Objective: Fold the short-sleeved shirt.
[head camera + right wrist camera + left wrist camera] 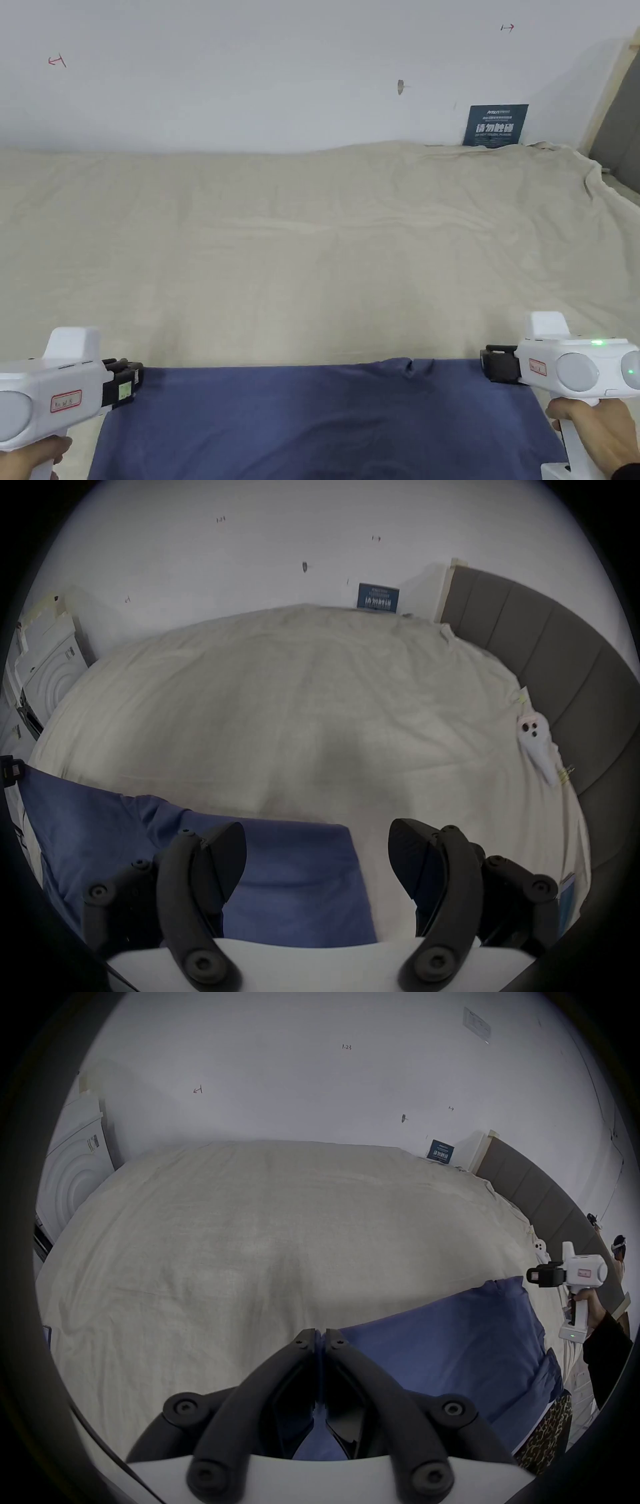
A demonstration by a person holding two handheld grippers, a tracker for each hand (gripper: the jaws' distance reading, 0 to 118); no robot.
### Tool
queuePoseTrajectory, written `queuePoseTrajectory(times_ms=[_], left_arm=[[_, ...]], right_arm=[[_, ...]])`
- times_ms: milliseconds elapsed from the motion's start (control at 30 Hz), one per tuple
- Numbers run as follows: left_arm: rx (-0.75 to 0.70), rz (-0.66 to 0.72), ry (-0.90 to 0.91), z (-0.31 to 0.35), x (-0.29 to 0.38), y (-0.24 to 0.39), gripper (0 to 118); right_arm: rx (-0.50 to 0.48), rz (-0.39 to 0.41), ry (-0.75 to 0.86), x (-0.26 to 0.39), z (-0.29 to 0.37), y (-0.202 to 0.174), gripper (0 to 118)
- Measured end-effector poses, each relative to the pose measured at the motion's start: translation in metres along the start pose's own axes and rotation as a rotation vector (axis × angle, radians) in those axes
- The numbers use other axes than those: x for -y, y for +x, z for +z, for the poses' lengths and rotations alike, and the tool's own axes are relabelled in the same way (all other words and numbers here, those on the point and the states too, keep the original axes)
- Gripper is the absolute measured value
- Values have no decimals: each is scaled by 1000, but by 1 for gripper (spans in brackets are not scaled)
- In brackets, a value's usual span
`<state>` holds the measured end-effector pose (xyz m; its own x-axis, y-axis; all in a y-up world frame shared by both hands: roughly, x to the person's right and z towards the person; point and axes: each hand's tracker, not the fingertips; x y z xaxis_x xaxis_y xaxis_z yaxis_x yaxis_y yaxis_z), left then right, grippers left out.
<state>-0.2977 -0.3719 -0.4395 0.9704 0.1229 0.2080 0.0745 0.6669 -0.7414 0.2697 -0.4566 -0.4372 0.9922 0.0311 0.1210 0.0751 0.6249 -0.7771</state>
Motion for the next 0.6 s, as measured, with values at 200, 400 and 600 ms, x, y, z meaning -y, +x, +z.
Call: queuePoseTrajectory(times_ms=[200,400,600], left_arm=[[0,-1,-9,-2,2,-2,1],[-4,4,-20,-3,6,-3,1],[-28,22,-23,-3,13,-8,1]], right_arm=[[4,19,-79,-1,-24,-9,81],[-60,6,-112,4,-15,-18,8],[-66,23,-32,6,26,-20,7]])
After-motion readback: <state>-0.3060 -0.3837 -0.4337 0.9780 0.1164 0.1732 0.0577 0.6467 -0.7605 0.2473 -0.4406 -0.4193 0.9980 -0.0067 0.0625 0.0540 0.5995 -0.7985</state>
